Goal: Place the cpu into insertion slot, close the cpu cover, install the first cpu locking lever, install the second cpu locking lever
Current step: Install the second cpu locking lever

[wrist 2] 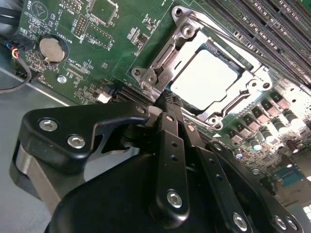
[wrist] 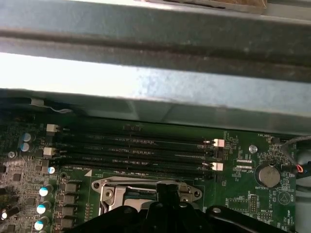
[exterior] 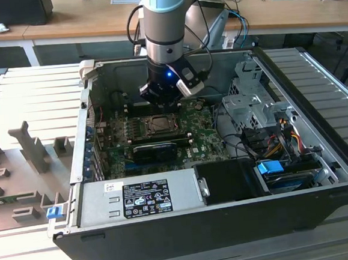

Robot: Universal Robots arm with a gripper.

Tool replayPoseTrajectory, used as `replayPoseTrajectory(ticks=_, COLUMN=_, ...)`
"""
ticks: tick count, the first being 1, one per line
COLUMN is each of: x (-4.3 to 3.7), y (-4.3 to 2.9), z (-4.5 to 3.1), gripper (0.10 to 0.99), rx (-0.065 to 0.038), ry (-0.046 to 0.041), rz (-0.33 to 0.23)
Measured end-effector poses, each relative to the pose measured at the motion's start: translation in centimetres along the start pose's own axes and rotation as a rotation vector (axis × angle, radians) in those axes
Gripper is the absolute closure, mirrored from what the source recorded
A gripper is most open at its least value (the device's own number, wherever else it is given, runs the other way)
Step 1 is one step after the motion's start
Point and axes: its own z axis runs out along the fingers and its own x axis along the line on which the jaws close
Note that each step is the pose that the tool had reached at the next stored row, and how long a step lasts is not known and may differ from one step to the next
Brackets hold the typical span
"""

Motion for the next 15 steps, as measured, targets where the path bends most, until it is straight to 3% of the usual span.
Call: replayPoseTrajectory(ticks=15, x=0.07, y=-0.75, z=-0.09, gripper=0.98, rx=0.0, ry=0.0, rz=0.0)
